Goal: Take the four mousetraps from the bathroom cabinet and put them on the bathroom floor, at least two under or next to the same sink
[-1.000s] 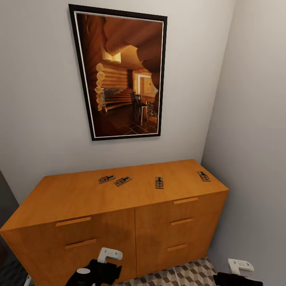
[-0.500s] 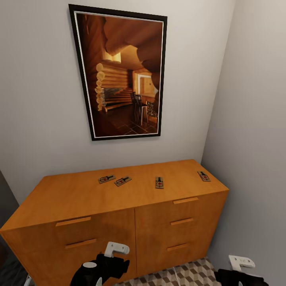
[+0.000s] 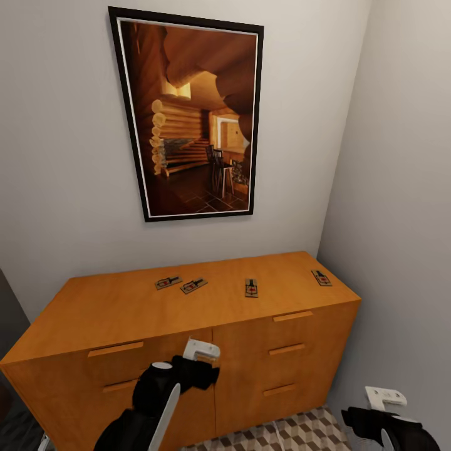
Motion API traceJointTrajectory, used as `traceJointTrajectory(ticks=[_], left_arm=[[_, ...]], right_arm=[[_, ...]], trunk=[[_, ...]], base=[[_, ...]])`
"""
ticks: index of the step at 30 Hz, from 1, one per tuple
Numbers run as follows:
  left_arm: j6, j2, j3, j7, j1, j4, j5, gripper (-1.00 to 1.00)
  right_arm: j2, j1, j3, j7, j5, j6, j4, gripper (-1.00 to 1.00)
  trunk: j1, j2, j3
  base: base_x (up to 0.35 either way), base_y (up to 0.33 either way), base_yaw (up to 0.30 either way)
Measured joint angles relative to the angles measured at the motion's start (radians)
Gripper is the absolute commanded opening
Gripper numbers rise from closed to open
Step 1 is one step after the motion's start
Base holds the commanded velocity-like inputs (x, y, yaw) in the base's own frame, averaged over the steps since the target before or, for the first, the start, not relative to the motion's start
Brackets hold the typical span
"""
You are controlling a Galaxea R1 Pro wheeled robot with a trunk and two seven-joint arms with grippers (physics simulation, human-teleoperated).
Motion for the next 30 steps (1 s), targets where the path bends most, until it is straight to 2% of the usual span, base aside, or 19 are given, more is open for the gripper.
traceJointTrajectory(ticks=[4, 6, 13, 16, 22, 25, 26, 30], left_arm=[[0.034, -0.014, -0.003, -0.007, -0.068, 0.0, 0.004, 1.0], [0.04, -0.017, -0.004, -0.01, -0.084, 0.0, 0.004, 1.0], [0.059, -0.027, -0.006, -0.043, -0.181, 0.0, 0.014, 1.0], [0.061, -0.027, -0.006, -0.057, -0.201, -0.001, 0.023, 1.0], [0.063, -0.027, -0.006, -0.09, -0.249, -0.001, 0.077, 1.0], [0.064, -0.027, -0.006, -0.095, -0.273, -0.001, 0.116, 1.0], [0.064, -0.027, -0.006, -0.095, -0.273, -0.001, 0.116, 1.0], [0.064, -0.027, -0.006, -0.096, -0.31, -0.001, 0.161, 1.0]], right_arm=[[-0.001, -0.016, -0.001, 0.0, 0.0, 0.049, -0.04, 1.0], [-0.002, -0.022, -0.002, 0.0, 0.001, 0.062, -0.048, 1.0], [-0.019, -0.096, -0.014, 0.0, 0.001, 0.163, -0.074, 1.0], [-0.027, -0.12, -0.02, 0.0, 0.001, 0.163, -0.077, 1.0], [-0.049, -0.186, -0.041, 0.0, 0.001, 0.163, -0.08, 1.0], [-0.057, -0.215, -0.049, 0.0, 0.001, 0.163, -0.081, 1.0], [-0.057, -0.215, -0.049, 0.0, 0.001, 0.163, -0.081, 1.0], [-0.065, -0.258, -0.056, 0.0, 0.001, 0.163, -0.081, 1.0]], trunk=[[0.0, 0.0, 0.0], [0.0, 0.0, 0.0], [0.0, 0.0, 0.0], [0.0, 0.0, 0.0], [0.0, 0.0, 0.0], [0.0, 0.0, 0.0], [0.0, 0.0, 0.0], [0.0, 0.0, 0.0]], base=[[0.0, 0.0, 0.0], [0.0, 0.0, 0.0], [0.0, 0.0, 0.0], [0.0, 0.0, 0.0], [0.0, 0.0, 0.0], [0.0, 0.0, 0.0], [0.0, 0.0, 0.0], [0.0, 0.0, 0.0]])
